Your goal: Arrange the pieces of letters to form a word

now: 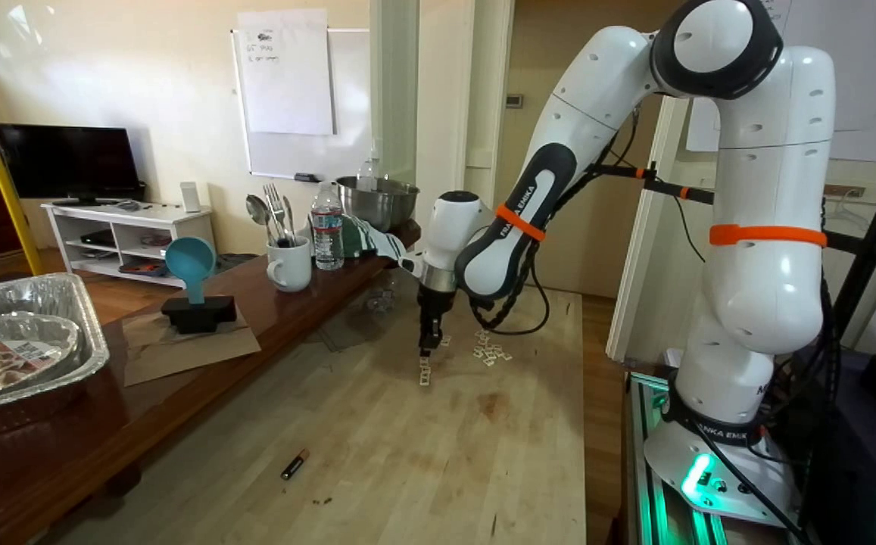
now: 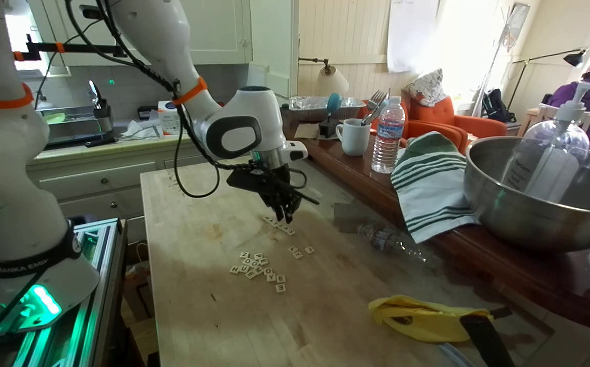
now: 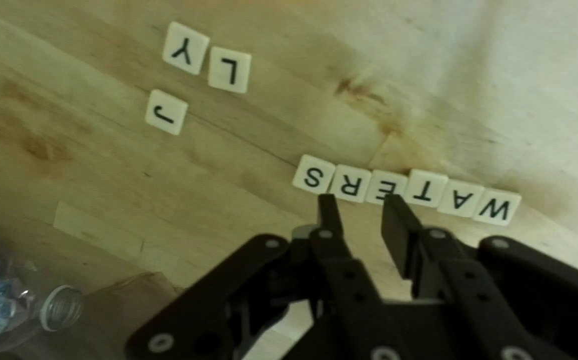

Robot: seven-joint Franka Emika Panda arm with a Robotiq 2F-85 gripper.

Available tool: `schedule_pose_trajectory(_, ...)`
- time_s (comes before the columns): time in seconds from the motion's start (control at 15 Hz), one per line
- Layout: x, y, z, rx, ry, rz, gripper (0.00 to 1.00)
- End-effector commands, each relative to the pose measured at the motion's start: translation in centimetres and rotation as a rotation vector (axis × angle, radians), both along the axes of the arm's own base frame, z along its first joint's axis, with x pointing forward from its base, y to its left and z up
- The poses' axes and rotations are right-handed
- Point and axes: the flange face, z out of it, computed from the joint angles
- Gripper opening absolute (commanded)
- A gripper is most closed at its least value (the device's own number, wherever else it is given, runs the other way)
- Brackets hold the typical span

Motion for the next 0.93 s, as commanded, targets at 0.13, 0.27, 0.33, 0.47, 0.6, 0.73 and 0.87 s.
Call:
schedule_pose_trajectory(0.13, -0.85, 1.26, 0.32, 0.081, 0.041, -0.107, 0.78)
schedule_pose_trajectory(0.27, -0.73, 0.99, 0.45, 0.082, 0.032, -0.121, 0.92)
schedule_pose_trajectory(0.33, -0.74, 0.91, 0.52, 0.082, 0.031, -0.127, 0.99)
schedule_pose_trajectory(0.47, -0.7, 0.72, 0.64, 0.086, 0.034, -0.149, 1.0)
schedule_pose_trajectory(0.6, -0.17, 0.85, 0.25, 0.076, 0.011, -0.121, 1.0)
schedule_pose_trajectory(0.73, -0.17, 0.82, 0.27, 0.077, 0.011, -0.126, 1.0)
schedule_pose_trajectory(0.87, -0.17, 0.8, 0.27, 0.078, 0.011, -0.128, 1.0)
